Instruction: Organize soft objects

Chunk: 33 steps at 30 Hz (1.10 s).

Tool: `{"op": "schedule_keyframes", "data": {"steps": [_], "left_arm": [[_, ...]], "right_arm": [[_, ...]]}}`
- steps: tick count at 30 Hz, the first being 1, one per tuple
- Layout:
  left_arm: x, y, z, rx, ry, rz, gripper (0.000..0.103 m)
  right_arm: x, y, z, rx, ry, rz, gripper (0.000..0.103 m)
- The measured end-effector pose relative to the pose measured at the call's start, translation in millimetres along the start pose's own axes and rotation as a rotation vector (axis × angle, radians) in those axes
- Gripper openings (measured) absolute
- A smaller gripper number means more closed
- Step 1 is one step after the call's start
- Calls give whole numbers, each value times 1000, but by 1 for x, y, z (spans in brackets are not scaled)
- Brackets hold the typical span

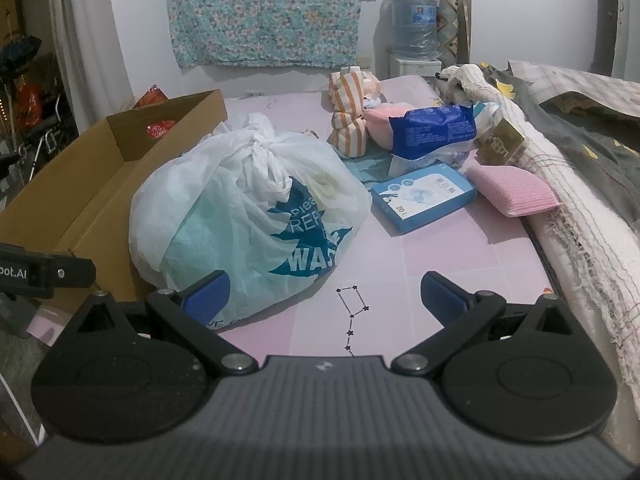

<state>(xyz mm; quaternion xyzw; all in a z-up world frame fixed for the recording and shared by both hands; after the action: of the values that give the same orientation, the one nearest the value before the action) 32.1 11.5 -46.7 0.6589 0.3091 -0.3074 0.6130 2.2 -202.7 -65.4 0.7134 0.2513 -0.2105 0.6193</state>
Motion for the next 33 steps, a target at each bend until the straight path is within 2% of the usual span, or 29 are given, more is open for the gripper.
{"op": "schedule_keyframes", "data": {"steps": [33], "left_arm": [[5,-3,-6,-20,7,-22,103]], "right_arm": [[7,0,-8,-16,11,-13,102]]}}
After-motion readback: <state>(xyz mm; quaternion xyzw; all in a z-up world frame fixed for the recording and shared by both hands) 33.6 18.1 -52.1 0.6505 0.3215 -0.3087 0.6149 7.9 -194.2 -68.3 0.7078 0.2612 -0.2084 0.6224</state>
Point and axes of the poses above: each gripper's, at about its wrist camera, not at the fingertips, and x roughly the way its jaws point, z to its right, y to its top, the point moved 5 cm from there along x, roughly the way its jaws point, and after that the axes turned 1 degree about z, right-handed, at the moved point
